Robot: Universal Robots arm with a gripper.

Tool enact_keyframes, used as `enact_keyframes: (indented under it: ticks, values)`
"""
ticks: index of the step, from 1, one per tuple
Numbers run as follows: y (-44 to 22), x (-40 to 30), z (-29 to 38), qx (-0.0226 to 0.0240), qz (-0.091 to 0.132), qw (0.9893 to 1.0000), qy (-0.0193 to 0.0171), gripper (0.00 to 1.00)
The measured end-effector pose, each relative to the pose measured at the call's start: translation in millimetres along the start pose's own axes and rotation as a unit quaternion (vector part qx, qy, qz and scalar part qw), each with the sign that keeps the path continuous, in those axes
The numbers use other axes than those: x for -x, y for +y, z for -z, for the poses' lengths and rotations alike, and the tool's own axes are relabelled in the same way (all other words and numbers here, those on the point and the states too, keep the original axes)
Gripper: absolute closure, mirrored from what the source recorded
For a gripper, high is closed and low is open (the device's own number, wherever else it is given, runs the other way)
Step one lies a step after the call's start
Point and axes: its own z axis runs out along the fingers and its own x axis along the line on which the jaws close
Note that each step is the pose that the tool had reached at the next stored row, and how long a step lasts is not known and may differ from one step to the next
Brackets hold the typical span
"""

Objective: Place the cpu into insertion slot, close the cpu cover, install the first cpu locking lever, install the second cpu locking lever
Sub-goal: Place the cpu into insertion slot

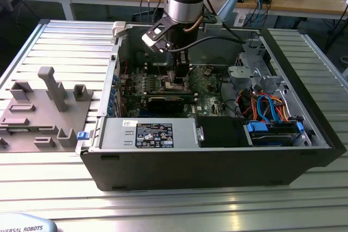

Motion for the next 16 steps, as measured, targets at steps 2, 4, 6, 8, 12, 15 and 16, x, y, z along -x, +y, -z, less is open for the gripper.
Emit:
enact_keyframes:
  ticks: [2, 4, 6, 8, 12, 15, 16]
  values:
    - [0.0, 0.0, 0.0, 0.0, -0.001, 1.0, 0.0, 0.46]
    - [0.0, 0.0, -0.1, 0.0, -0.002, 1.0, 0.0, 0.46]
    - [0.0, 0.0, -0.1, -0.0001, -0.002, 1.0, 0.0, 0.46]
    - [0.0, 0.0, -0.1, -0.0001, -0.003, 1.0, 0.0, 0.46]
    - [0.0, 0.0, -0.2, -0.0001, -0.004, 1.0, 0.0, 0.46]
    - [0.0, 0.0, -0.3, -0.0001, -0.005, 1.0, 0.0001, 0.46]
    - [0.0, 0.0, -0.3, -0.0002, -0.005, 1.0, 0.0001, 0.46]
